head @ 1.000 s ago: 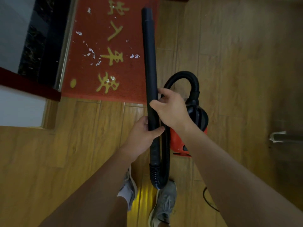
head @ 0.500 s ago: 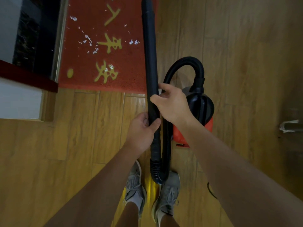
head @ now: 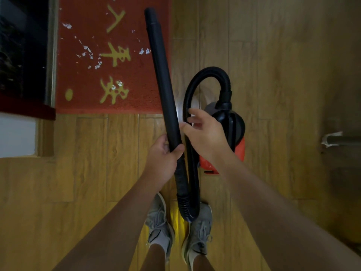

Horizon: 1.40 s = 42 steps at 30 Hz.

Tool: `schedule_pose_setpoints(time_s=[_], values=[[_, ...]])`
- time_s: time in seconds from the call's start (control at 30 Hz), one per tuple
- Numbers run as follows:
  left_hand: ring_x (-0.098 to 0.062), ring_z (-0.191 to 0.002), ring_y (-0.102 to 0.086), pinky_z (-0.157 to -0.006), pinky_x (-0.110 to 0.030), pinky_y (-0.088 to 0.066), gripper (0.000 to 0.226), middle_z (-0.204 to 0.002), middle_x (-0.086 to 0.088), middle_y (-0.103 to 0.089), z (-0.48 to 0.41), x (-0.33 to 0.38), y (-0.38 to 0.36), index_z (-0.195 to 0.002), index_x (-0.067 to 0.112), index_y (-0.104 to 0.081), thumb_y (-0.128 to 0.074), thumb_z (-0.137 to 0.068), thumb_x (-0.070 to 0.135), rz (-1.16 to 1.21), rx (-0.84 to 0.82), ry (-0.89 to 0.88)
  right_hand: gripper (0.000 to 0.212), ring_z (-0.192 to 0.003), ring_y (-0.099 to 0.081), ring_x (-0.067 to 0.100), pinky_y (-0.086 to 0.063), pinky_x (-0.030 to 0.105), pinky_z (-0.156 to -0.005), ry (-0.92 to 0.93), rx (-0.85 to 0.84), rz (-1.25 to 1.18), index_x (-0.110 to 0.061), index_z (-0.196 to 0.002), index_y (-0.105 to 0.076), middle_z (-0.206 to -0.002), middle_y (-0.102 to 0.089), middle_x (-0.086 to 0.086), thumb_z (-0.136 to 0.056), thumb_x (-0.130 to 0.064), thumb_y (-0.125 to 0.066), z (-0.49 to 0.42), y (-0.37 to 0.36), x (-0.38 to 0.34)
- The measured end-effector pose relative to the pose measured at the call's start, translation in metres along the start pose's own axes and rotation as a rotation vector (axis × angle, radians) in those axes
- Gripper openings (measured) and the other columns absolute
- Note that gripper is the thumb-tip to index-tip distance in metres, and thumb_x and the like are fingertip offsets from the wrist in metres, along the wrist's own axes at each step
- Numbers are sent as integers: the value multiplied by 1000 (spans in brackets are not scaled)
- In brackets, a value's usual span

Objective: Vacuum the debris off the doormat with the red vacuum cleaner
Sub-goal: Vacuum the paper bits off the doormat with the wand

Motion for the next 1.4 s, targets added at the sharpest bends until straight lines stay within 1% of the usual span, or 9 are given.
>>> schedule_pose_setpoints(time_s=[0.27,0.37,0.47,0.63,0.87,0.97,1.03,1.13,1.4], values=[[-22,-82,-73,-73,-42,-58,16,-83,3,-75,-6,-3,-26,-111,24,-65,-64,-98,15,-78,-54,23,47,-96,-60,-1,-51,22,-86,-143,144,-7,-21,-138,-56,-106,-66,-16,-96,-41,-61,14,42,61],[-17,-81,-73,-67,-31,-56,16,-83,4,-74,-6,-6,-38,-113,24,-65,-63,-98,17,-100,-66,9,49,-103,-64,10,-49,22,-76,-213,161,3,-20,-138,-55,-111,-67,-9,-95,-42,-61,19,51,90],[-14,-79,-71,-65,-28,-54,16,-83,5,-72,-6,-12,-49,-113,22,-65,-62,-99,16,-110,-93,11,42,-90,-63,4,-46,18,-67,-271,165,8,-16,-131,-58,-98,-65,-13,-96,-39,-63,28,55,116],[-15,-82,-67,-70,-30,-50,11,-85,6,-69,-11,-32,-60,-99,26,-62,-61,-100,16,-176,-79,8,27,-96,-66,17,-55,38,-86,-375,154,31,-17,-110,-63,-95,-66,-7,-93,-36,-67,37,44,165],[-13,-83,-69,-75,-34,-52,12,-84,9,-71,-22,-58,-63,-96,27,-62,-62,-99,16,-192,-75,-9,34,-97,-65,27,-52,39,-87,-437,141,81,-4,-111,-65,-99,-69,8,-93,-32,-66,26,17,210],[-13,-84,-69,-74,-33,-52,11,-83,10,-72,-26,-66,-63,-96,28,-63,-62,-99,17,-203,-79,-12,34,-82,-65,32,-52,43,-76,-430,146,100,7,-93,-66,-85,-69,19,-95,-27,-64,20,10,221],[-14,-86,-70,-77,-35,-53,10,-85,9,-72,-28,-72,-62,-98,28,-64,-62,-99,18,-212,-77,-17,35,-68,-59,27,-46,36,-65,-445,154,121,1,-78,-61,-69,-61,10,-96,-29,-63,15,8,230],[-16,-88,-69,-81,-39,-54,9,-88,7,-72,-30,-81,-60,-102,26,-65,-63,-99,18,-221,-72,-30,28,-71,-55,21,-38,30,-66,-484,173,122,-7,-82,-59,-71,-57,2,-98,-30,-60,10,4,240],[-20,-91,-71,-80,-40,-56,12,-94,-1,-74,-25,-99,-59,-105,26,-65,-62,-99,16,-219,-80,-23,32,-72,-58,24,-46,34,-66,-456,246,80,-11,-73,-53,-66,-55,0,-97,-30,-62,0,-3,258]])
Point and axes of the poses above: each hand's wrist, its own z-axis away from the middle knuckle, its own y-axis out of the back of the hand, x = y × z, the point moved 1 cm from there along -z, towards the middle knuckle
